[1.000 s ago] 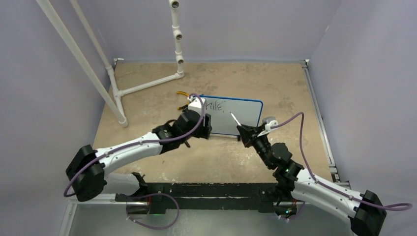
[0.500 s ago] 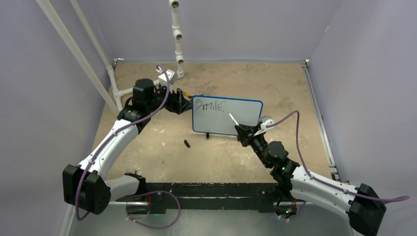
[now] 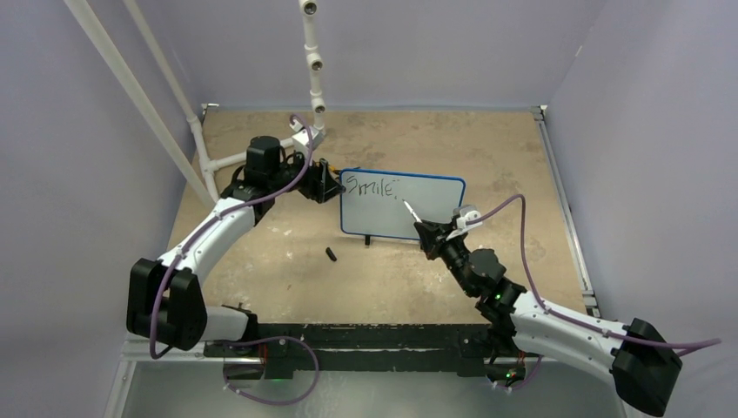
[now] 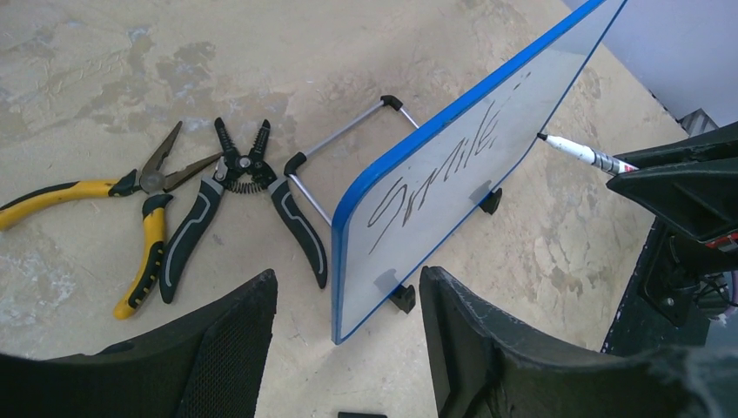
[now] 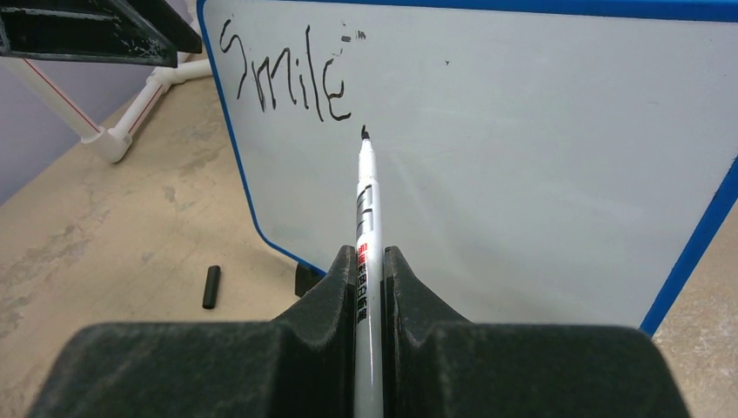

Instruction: Write a sentence on the whiteboard

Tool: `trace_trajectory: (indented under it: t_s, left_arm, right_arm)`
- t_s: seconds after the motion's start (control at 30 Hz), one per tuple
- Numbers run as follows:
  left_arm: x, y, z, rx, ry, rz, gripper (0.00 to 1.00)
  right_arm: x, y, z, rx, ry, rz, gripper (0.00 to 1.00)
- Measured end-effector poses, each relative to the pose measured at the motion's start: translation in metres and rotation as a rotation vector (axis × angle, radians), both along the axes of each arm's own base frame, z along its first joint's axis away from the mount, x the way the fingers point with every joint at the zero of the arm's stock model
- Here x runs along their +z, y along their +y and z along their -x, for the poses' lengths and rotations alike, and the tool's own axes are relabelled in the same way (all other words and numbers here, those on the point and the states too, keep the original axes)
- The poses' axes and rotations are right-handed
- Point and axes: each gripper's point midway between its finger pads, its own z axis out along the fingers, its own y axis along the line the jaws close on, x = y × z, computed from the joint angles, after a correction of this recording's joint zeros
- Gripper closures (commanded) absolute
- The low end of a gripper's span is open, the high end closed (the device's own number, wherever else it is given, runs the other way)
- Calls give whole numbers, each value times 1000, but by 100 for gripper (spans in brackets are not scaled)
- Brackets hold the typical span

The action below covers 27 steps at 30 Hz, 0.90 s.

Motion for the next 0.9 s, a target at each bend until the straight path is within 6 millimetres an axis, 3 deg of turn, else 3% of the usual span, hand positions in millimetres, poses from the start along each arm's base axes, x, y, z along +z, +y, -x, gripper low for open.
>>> trace_trajectory:
  t_s: [0.2,0.4,0.9]
  left_arm:
    - [-9,-4,-8,-7,9,8,45]
    - [-22,-9,-12,-25,47,20,56]
    - [-17,-13,-12,-48,29,40,76]
  right_arm:
    - [-3,0,-2,-8,4,12,100]
    - [-6,-3,-5,-25,5,24,100]
    - [-2,-5,-13,-48,-25,33,100]
